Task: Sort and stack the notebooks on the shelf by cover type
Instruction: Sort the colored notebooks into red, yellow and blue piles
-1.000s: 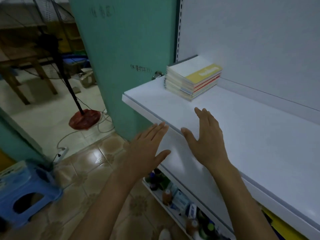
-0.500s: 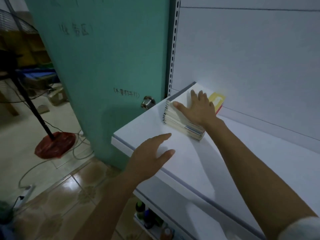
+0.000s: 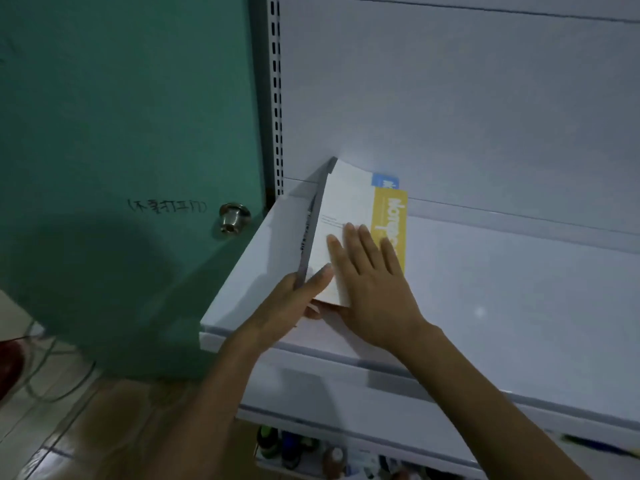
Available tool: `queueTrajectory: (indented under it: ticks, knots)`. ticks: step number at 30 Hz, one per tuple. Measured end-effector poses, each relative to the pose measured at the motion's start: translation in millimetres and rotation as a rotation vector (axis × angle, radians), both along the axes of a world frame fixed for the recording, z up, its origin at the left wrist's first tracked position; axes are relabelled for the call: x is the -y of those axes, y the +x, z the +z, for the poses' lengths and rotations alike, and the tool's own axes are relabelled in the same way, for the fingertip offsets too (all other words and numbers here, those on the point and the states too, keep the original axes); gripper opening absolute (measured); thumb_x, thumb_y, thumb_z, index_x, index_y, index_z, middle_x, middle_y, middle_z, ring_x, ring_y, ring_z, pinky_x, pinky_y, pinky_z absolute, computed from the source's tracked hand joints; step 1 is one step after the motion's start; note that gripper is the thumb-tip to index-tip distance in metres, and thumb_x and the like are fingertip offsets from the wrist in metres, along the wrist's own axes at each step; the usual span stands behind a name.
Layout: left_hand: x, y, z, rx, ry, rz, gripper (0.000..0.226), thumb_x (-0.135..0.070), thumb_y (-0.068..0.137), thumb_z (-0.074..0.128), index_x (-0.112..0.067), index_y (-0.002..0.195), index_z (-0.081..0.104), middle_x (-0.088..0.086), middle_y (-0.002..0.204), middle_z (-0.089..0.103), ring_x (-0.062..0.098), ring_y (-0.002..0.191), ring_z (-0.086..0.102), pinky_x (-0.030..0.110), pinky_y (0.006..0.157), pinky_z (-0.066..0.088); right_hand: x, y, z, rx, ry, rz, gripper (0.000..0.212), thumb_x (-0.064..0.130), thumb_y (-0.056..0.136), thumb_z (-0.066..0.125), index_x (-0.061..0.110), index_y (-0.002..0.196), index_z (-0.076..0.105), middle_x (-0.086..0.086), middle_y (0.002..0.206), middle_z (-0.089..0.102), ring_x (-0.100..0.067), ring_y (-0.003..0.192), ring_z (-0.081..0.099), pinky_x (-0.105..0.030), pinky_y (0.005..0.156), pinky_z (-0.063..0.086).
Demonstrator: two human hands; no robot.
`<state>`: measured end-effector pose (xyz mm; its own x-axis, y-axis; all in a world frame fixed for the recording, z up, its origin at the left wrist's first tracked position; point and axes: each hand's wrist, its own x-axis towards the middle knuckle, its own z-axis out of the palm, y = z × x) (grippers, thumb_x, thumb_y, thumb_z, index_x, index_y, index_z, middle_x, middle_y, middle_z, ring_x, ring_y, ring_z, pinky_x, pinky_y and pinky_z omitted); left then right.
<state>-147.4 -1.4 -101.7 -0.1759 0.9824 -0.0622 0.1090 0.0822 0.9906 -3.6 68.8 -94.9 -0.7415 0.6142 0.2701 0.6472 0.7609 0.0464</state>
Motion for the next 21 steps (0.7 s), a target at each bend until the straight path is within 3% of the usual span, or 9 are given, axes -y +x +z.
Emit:
queueTrajectory:
  ticks: [2,4,9,11,13,16,18,21]
  knots:
    - [1,-2,-8,0.000,0.009,-0.014,0.024,-0.051,0.087,0.056,-0.033,0.100,0.062,-0.023,0.082,0.071,-0.003,0.074,0.066,0.012,0.057,0.050,11,3,-3,0.026,-0.014,-0.026,0.095,0.066,0.087,0.043,0.015,0.152,-0.004,-0.014,0.159,-0.010,-0.031,0.146,-0.014,-0.049,0.118,-0.005]
    - [1,-2,-13,0.009,0.040,-0.015,0.011,-0.039,0.091,0.056,-0.032,0.097,0.063,-0.020,0.077,0.072,-0.001,0.070,0.067,0.011,0.055,0.048,16,9,0,-0.029,-0.103,-0.037,0.097,0.070,0.084,0.042,0.018,0.152,-0.005,-0.009,0.159,-0.014,-0.025,0.145,-0.018,-0.045,0.118,-0.007]
    - [6,-6,-23,-0.062,0.085,-0.075,0.009,-0.038,0.092,0.056,-0.037,0.090,0.064,-0.016,0.083,0.072,0.002,0.077,0.068,0.017,0.065,0.054,44,27,0,-0.143,-0.318,-0.077,0.108,0.085,0.071,0.037,0.024,0.153,0.000,0.008,0.158,-0.016,-0.005,0.142,-0.022,-0.036,0.118,-0.007]
    - [9,-6,-24,-0.094,0.117,-0.111,0.011,-0.040,0.093,0.054,-0.038,0.089,0.064,-0.012,0.079,0.072,0.003,0.071,0.067,0.017,0.063,0.053,57,33,-6,-0.329,-0.319,-0.119,0.097,0.075,0.076,0.046,0.021,0.151,0.019,0.009,0.160,0.000,-0.004,0.145,-0.009,-0.035,0.119,0.004]
    - [10,-7,-26,-0.125,0.153,-0.132,0.014,-0.044,0.092,0.053,-0.036,0.089,0.063,-0.006,0.065,0.068,0.006,0.058,0.063,0.017,0.057,0.050,66,37,-11,-0.696,-0.225,-0.271,0.075,0.051,0.084,0.060,0.019,0.146,0.034,0.006,0.157,0.021,-0.008,0.145,0.013,-0.032,0.115,0.018]
    - [12,-8,-25,-0.065,0.214,-0.073,0.027,-0.054,0.084,0.050,-0.032,0.093,0.062,-0.003,0.050,0.059,0.005,0.048,0.055,0.014,0.050,0.043,67,36,-18,-1.193,-0.194,-0.502,0.054,0.038,0.092,0.056,0.021,0.141,0.039,0.008,0.145,0.037,-0.006,0.135,0.033,-0.033,0.112,0.030]
    - [13,-10,-24,0.054,0.265,0.036,0.031,-0.050,0.086,0.049,-0.025,0.100,0.063,-0.004,0.045,0.054,0.004,0.044,0.049,0.014,0.047,0.040,61,31,-17,-1.282,-0.267,-0.529,0.042,0.030,0.098,0.048,0.023,0.138,0.041,0.014,0.137,0.041,-0.004,0.129,0.038,-0.032,0.110,0.034]
    - [11,-17,-22,0.190,0.306,0.183,0.029,-0.038,0.094,0.048,-0.016,0.104,0.063,-0.008,0.044,0.048,0.003,0.042,0.043,0.015,0.045,0.039,39,23,-6,-1.081,-0.210,-0.490,0.043,0.020,0.097,0.051,0.015,0.138,0.041,0.002,0.143,0.041,-0.016,0.135,0.036,-0.027,0.108,0.030]
